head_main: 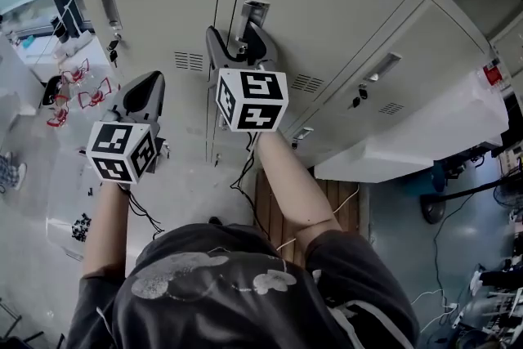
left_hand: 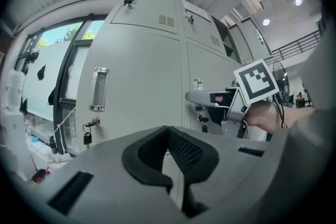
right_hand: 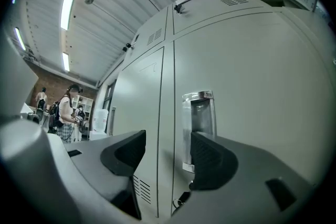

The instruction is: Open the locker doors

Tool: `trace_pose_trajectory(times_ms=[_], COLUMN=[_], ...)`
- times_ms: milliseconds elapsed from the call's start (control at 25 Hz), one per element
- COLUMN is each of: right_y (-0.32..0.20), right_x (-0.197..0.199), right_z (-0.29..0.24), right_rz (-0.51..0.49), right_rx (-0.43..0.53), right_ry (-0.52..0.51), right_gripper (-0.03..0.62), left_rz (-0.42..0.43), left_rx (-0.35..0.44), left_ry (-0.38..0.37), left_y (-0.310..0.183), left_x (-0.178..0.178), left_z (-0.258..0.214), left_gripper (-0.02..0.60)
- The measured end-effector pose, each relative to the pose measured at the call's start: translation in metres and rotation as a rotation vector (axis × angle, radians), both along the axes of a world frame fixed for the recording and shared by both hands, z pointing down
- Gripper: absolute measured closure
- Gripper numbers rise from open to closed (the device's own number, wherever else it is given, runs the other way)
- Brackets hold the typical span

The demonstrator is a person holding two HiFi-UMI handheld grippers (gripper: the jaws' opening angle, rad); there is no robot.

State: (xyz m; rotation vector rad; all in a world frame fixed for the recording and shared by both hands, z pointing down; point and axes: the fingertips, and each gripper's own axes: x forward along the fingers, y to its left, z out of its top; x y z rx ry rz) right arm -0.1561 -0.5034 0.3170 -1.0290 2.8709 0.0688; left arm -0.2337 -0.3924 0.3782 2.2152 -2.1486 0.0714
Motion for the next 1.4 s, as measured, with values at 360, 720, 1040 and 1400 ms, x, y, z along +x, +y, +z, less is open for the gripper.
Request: trace_pose_trajectory(times_ms=[360,720,1040,1400], right_y=[0.025,0.054,0.070,0.100], right_x=[0.012,0.041,0.060,0.091], right_z=[0.000,-0.001,-0.001,-0.001], right_rz=[0.150,0.336,0.348,0.364], right_rx=[0.002,-0.013,-0.065,-0.018], right_ry=[0.027,0.042,0.056,0.063], right_gripper=[0.329,0.402,0.456,0.445], left_rz=[0.123,0.253,0.349,0.413], left_rx=[-0.030,-0.035,-0.048,-0.054], left_ry=[-0.013,-0.009,-0.004,-0.022], left_y=[0.012,0.041,0.067,0.098], left_x=[0.003,0.017,0.031,0.041], left_z=[0.002,0.007,0.012,0.017], left_gripper=[0.572,0.572,0.572,0.572])
